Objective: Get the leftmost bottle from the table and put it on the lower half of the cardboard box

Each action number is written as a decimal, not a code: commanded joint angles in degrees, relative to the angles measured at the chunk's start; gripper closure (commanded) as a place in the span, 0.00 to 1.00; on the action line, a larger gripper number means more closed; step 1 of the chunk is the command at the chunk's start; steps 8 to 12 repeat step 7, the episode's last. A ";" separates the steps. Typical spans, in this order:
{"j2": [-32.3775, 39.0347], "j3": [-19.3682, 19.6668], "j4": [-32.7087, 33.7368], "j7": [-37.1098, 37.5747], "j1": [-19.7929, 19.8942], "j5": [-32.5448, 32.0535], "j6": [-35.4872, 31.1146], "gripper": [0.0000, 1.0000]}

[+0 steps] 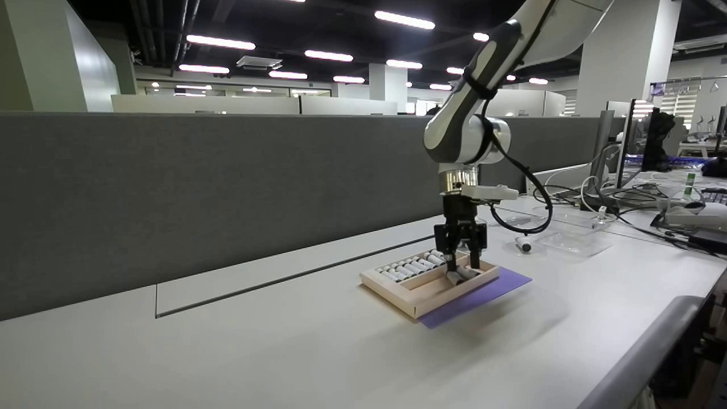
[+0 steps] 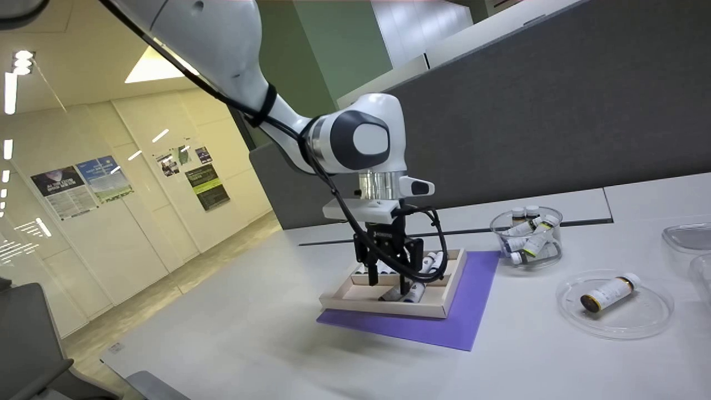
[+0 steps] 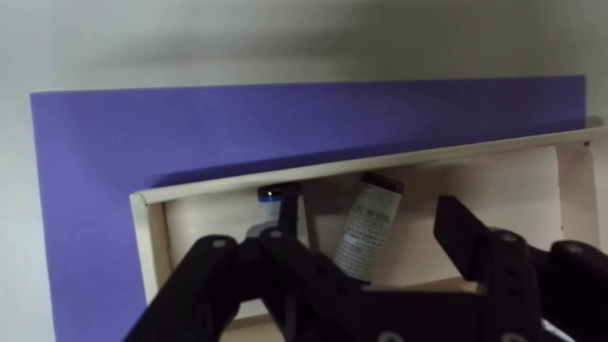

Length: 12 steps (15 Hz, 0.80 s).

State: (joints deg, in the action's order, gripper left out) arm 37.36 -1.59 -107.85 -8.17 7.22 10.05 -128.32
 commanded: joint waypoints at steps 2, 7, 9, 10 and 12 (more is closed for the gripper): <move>-3.11 0.00 3.13 0.88 0.47 0.71 6.07 0.00; -3.64 0.32 3.33 -0.03 -0.02 0.22 6.12 0.00; -3.64 0.32 3.33 -0.03 -0.02 0.22 6.12 0.00; -3.64 0.32 3.33 -0.03 -0.02 0.22 6.12 0.00; -3.64 0.32 3.33 -0.03 -0.02 0.22 6.12 0.00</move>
